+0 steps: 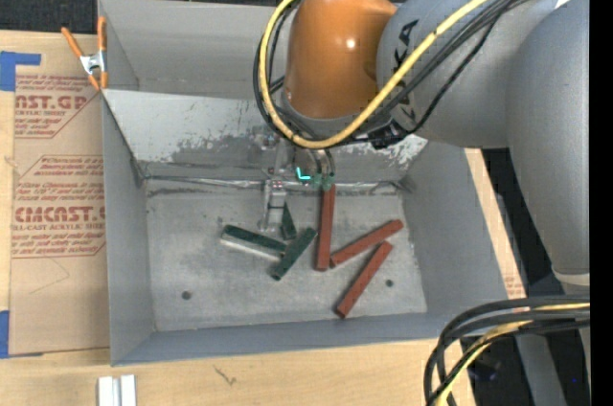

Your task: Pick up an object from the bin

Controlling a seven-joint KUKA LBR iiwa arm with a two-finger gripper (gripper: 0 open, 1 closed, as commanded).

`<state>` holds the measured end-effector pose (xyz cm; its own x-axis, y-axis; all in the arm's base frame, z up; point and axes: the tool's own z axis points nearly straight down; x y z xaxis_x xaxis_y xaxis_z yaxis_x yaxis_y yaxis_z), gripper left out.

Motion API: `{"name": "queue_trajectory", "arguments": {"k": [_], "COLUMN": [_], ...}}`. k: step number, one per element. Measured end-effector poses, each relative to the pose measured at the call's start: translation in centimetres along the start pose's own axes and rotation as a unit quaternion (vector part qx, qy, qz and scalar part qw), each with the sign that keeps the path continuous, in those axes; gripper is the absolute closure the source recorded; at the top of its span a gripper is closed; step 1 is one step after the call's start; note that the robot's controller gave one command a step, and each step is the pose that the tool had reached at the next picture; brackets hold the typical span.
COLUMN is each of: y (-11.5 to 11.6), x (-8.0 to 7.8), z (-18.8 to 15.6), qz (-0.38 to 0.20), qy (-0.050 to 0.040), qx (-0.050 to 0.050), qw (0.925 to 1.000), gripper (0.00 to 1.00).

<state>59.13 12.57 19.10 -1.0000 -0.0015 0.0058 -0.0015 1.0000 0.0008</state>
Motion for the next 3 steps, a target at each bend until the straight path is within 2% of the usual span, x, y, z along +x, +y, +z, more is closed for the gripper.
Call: {"name": "queue_trajectory", "arguments": {"k": [1, 2, 3], "y": [-0.1, -1.6, -1.9], "x": [-0.2, 1.2, 2.6], "z": [-0.5, 7.5, 9.0], "qz": [0.001, 0.048, 0.070], "qy": [-0.0039, -0.0051, -0.0010], "qx": [0.000, -0.001, 0.000], "qw": [1.0000, 0.9989, 0.9976], "gripper": [0.00, 0.00, 0.00]}}
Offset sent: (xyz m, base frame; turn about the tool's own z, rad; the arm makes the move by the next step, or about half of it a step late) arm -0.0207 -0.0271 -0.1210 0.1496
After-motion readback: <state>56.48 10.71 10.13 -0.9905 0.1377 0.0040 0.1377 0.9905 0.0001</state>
